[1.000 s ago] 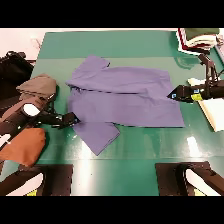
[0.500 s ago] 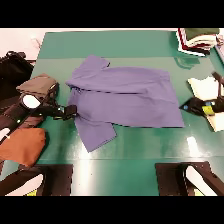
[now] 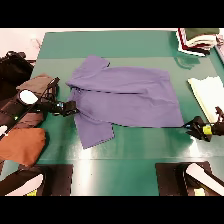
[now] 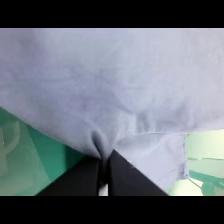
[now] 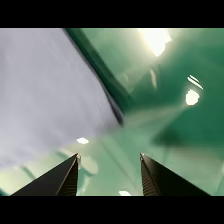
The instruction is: Fold the shirts.
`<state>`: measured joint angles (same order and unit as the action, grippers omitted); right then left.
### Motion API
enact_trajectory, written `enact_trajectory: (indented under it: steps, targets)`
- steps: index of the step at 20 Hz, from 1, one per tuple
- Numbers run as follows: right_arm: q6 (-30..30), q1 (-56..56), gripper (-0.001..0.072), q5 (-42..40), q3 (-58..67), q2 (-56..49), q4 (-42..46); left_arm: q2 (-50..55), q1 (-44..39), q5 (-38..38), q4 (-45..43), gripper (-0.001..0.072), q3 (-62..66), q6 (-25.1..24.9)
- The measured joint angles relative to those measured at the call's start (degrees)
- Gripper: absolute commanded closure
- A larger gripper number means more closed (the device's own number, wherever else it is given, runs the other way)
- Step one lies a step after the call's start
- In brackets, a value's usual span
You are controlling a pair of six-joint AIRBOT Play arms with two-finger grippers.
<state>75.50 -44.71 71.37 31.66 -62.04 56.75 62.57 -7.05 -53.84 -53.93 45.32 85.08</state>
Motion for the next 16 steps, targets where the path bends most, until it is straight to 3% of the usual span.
enact_trajectory:
  steps: [3,6,11,16]
  targets:
    - [-0.63,5.05,0.0446,-4.0,0.9,-3.91,-3.78,0.0,0.0,0.17,0.02,0.0674,0.09,-0.02]
    - [-0.87,12.37,0.0683,-8.96,3.76,-6.8,-4.33,-0.02,0.0,0.11,0.07,0.068,0.17,-0.02]
    - [-1.18,22.64,0.0697,-10.38,13.03,-3.89,-3.76,-4.22,-0.04,-1.03,-0.63,0.0681,5.64,0.15]
    - [-1.44,26.62,0.0697,-9.22,31.08,8.09,-4.11,-13.64,0.0,-2.45,-5.81,0.0681,26.12,1.31]
